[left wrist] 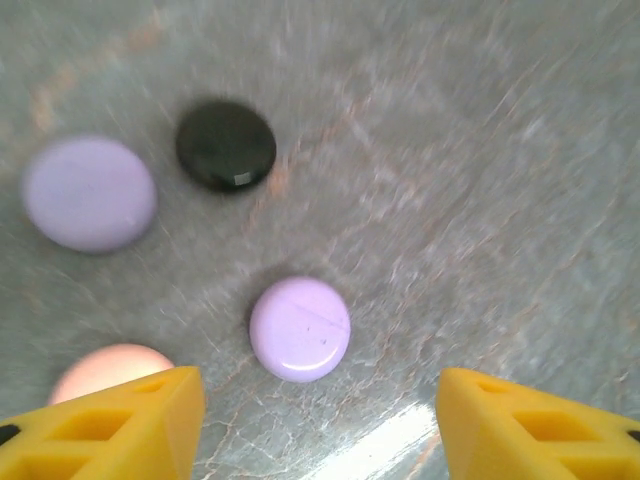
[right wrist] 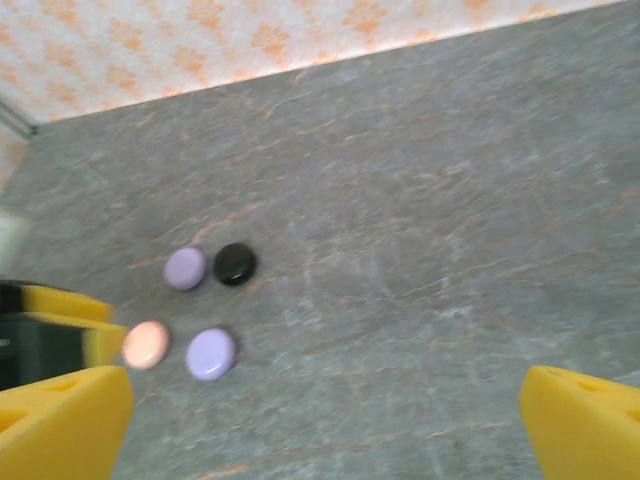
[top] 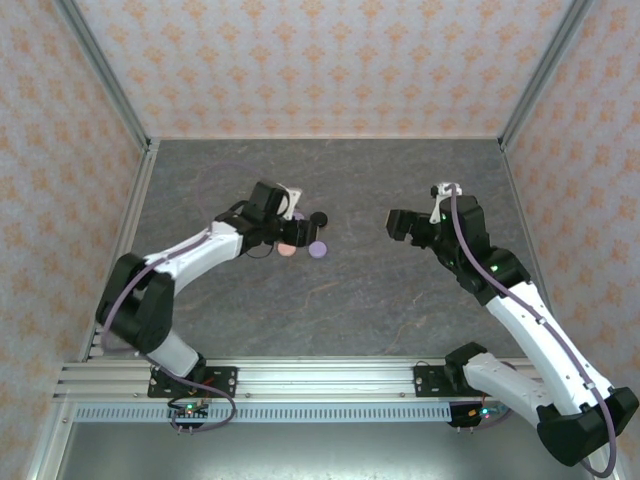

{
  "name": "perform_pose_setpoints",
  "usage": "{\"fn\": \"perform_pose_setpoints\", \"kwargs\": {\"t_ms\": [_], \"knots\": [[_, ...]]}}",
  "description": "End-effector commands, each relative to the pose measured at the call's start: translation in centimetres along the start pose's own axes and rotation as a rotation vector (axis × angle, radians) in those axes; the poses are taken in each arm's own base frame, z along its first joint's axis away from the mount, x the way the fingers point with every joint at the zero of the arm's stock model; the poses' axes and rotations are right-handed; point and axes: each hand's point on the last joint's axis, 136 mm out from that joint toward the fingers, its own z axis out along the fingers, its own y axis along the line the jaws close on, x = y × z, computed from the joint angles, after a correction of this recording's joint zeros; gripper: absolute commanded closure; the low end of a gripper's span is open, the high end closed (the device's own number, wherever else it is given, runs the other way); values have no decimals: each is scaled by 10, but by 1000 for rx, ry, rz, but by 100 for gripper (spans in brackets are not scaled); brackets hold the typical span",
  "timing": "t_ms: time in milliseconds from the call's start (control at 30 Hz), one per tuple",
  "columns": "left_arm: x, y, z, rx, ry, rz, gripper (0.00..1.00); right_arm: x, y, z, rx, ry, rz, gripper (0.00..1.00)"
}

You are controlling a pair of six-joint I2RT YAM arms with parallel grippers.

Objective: Insert wireless bluetooth earbuds into charging case

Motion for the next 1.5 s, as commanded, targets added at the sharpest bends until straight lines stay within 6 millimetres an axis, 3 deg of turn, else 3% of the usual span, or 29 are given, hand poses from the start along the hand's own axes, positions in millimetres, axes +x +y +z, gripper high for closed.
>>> {"fn": "perform_pose_setpoints", "kwargs": {"t_ms": [0,133,267,400,500,633,967,1133,1200,1300,1467], "knots": [[-25,10,-44,-98,-141,52,35,-25,-32,-9,188,-127,-66,1],[-39,38,-96,-281,-359,49,25,-28,-63,0,354,-239,-149,1],[-36,80,-148,-498,-607,-20,10,-18,-100,20,463,-320,-170,1],[-29,102,-172,-639,-722,8,7,-3,-132,45,435,-378,-67,1],[-23,116,-169,-742,-684,88,7,9,-140,63,415,-410,-83,1],[-9,140,-159,-849,-609,73,6,27,-153,81,435,-402,-91,1],[11,175,-128,-861,-595,95,5,60,-164,130,374,-312,-143,1],[20,196,-113,-860,-592,82,5,60,-180,149,390,-237,-80,1],[20,202,-109,-851,-601,77,5,58,-193,149,386,-230,-10,1],[18,202,-101,-795,-608,93,5,59,-195,149,376,-226,-3,1],[24,226,-80,-780,-572,30,5,60,-194,149,377,-226,-5,1]]}}
